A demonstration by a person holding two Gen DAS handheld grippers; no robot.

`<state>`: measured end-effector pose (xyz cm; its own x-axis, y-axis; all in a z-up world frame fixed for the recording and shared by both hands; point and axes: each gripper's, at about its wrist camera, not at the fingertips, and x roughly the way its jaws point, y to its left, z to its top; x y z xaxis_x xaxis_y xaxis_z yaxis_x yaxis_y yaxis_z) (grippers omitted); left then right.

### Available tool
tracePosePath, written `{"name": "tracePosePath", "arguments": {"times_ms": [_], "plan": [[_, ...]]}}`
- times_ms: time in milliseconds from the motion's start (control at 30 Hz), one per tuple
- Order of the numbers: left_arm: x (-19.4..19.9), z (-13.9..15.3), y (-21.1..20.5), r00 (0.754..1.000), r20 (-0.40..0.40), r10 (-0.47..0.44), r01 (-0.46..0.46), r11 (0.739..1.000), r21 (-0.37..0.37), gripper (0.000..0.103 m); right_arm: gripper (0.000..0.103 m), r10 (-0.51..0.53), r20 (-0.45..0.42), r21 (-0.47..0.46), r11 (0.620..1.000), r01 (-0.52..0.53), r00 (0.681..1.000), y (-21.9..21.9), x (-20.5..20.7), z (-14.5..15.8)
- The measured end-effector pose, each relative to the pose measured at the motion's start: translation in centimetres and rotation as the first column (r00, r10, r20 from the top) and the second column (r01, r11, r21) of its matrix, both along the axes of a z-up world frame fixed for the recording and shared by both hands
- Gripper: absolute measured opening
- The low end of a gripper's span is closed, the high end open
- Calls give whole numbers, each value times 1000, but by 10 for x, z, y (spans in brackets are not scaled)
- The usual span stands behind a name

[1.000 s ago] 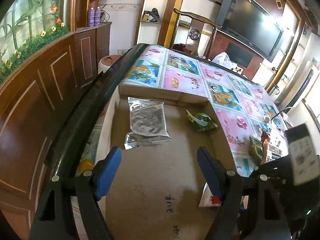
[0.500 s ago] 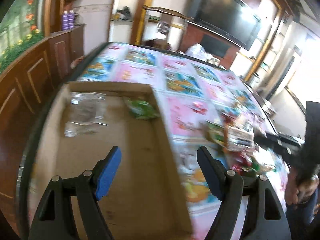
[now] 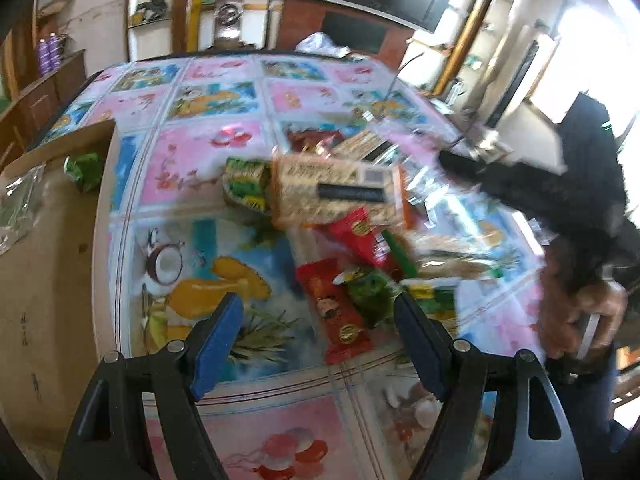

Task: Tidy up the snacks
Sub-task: 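Carry the candy packet to the snack pile while the left gripper grasps a red wrapped candy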

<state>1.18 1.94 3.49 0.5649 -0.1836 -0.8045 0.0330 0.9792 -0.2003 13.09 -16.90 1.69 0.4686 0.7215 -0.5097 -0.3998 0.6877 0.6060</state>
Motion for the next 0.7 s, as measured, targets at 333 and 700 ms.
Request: {"name": "tracePosePath", "arguments": {"times_ms": [333,700], "plan": [[21,-25,-22,1000,-22,-11,13,996,93,48,27,4,-13,32,999,-4,1000,-6,-5,-3],[6,-30,-37,994,87,-65,41,967,251,34,27,28,-4,-50,998,-28,1000,18,-12,-8]]}}
